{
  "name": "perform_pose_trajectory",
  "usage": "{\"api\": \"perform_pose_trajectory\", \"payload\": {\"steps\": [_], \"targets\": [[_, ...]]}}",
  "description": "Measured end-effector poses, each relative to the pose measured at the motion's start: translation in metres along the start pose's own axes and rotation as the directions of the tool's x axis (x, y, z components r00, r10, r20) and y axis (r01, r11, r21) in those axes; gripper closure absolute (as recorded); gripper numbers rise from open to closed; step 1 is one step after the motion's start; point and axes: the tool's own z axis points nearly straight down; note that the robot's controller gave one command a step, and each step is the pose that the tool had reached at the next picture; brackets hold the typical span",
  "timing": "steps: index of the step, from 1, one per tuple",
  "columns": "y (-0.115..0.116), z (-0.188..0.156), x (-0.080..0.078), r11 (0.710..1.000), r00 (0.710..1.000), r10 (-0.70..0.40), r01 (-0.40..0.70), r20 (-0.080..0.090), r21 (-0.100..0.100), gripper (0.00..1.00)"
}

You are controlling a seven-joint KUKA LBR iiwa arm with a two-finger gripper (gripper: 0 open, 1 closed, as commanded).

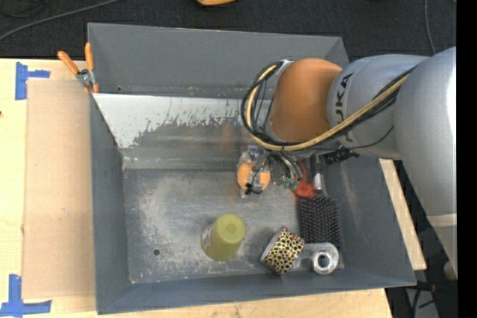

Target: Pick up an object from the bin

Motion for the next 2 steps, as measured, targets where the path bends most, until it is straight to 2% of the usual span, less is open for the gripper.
{"api": "perform_pose_trajectory", "payload": {"steps": [2], "targets": [[0.000, -0.034, 0.000, 1.000, 1.000, 0.001, -0.001, 0.000, -0.001, 1.00]]}}
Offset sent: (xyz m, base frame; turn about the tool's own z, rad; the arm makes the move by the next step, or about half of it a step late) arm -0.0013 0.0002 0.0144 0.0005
